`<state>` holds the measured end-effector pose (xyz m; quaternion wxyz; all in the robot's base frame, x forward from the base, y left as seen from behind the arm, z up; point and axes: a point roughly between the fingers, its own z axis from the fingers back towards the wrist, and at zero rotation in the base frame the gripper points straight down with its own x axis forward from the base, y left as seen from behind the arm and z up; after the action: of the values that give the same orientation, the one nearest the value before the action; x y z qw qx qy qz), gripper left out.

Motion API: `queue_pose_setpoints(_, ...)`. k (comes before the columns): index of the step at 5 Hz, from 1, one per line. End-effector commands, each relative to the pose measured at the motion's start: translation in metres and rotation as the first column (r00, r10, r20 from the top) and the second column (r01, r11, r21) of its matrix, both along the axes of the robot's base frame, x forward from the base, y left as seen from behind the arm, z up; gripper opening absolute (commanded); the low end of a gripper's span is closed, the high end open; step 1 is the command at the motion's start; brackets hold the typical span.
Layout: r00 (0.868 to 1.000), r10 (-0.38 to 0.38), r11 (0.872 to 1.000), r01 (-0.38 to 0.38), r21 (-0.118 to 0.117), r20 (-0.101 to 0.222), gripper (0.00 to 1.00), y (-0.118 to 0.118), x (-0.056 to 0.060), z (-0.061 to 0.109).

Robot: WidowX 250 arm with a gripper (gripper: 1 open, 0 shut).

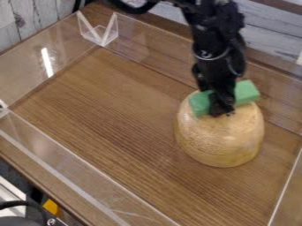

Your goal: Put the green block in the brown bowl

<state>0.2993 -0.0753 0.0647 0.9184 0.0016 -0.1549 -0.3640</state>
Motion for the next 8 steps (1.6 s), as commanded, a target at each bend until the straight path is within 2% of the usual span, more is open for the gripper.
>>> queue_pose_setpoints(1,0.999,-0.052,0.999,0.051,-0.008,-0.015,0.00,-0.003,-0.010,0.003)
queue_pose_setpoints(2,0.996,-0.086,0.996,0.086,-0.019,-0.021,0.00,-0.001,-0.015,0.011)
queue_pose_setpoints(4,0.991,-0.128,0.991,0.128,-0.031,-0.024,0.00,0.008,-0.014,0.008)
queue_pose_setpoints(6,0.996,-0.088,0.995,0.087,-0.038,-0.028,0.00,0.026,-0.008,0.003)
queue_pose_setpoints(8,0.999,-0.029,0.999,0.027,-0.045,-0.037,0.00,0.043,-0.012,-0.004)
